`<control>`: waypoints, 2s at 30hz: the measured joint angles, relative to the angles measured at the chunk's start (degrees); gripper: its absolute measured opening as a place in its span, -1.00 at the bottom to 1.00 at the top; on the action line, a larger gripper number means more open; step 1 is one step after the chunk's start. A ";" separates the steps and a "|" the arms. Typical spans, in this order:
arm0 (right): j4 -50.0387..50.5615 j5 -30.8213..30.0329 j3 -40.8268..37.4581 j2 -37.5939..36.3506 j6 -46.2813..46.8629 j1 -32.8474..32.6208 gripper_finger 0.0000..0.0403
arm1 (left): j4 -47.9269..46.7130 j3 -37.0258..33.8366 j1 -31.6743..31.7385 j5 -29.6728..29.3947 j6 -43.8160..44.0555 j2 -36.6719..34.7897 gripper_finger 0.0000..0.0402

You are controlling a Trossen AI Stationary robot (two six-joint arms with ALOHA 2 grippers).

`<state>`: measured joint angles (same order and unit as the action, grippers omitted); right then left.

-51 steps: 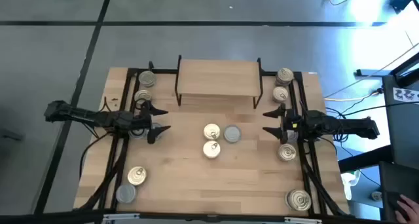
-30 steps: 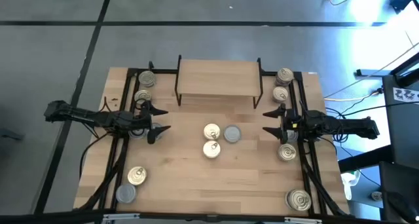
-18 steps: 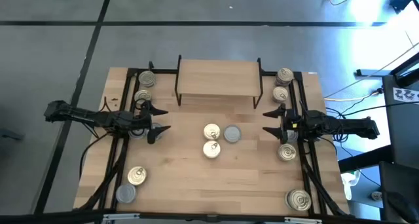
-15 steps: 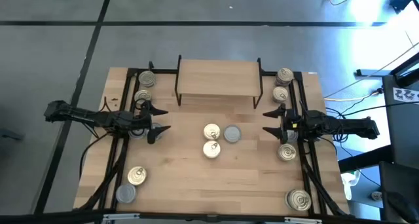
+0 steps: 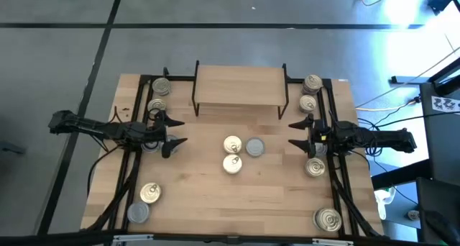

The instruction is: Stack canned seafood by type on shelf

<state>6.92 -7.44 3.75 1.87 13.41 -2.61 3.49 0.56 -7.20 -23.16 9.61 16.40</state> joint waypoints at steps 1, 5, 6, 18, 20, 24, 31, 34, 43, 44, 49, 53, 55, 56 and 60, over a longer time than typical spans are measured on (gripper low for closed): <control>0.00 -0.02 -0.02 0.00 0.00 0.02 0.72 | 0.01 0.00 0.01 0.01 0.00 0.00 0.73; 0.00 -0.02 -0.01 -0.02 0.00 0.01 0.72 | 0.01 -0.02 0.02 0.02 0.00 0.00 0.73; 0.02 -0.02 -0.02 0.00 0.00 0.02 0.72 | 0.01 -0.01 0.01 0.01 -0.01 0.00 0.73; -0.02 -0.02 -0.02 -0.01 0.00 0.00 0.72 | 0.08 -0.01 0.00 0.02 0.00 0.02 0.73; -0.25 -0.03 -0.03 0.00 0.00 0.01 0.72 | 0.09 0.00 0.00 0.01 0.01 0.00 0.73; -2.14 -0.09 -0.28 -0.02 0.11 0.02 0.72 | 0.11 0.00 0.01 0.01 1.78 0.00 0.73; -3.67 -2.08 -0.35 -0.02 -0.15 0.02 0.72 | 1.01 0.02 0.00 0.00 2.18 0.00 0.73; -3.41 -2.05 -0.30 -0.02 -0.15 0.02 0.72 | 0.93 0.02 0.00 0.00 2.68 0.00 0.73; -3.25 -2.05 -0.22 0.00 -0.17 0.02 0.72 | 0.15 0.02 0.00 -0.09 4.84 0.09 0.73; -3.30 -2.05 -0.22 0.00 -0.17 0.02 0.72 | 0.23 0.02 0.00 -0.10 5.36 0.09 0.73; -3.93 -2.03 -0.11 -0.02 0.73 0.02 0.72 | 4.59 0.02 0.09 -1.54 8.52 0.07 0.73; -4.08 -2.03 -0.11 0.00 3.32 0.02 0.72 | 9.29 0.02 0.11 -1.55 9.00 0.45 0.73; -4.07 -2.01 -0.11 0.00 4.04 0.02 0.72 | 11.09 0.23 0.11 -1.55 8.80 1.18 0.73; -4.00 -2.01 -0.11 0.00 4.13 0.02 0.72 | 11.59 0.55 0.11 -1.55 8.52 1.74 0.73; -3.77 -2.01 -0.09 0.15 4.13 0.02 0.72 | 12.31 3.05 0.11 -1.55 7.29 5.65 0.73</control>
<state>3.15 -9.45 3.66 2.02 17.54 -2.59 15.80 3.60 -7.09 -24.71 16.90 22.05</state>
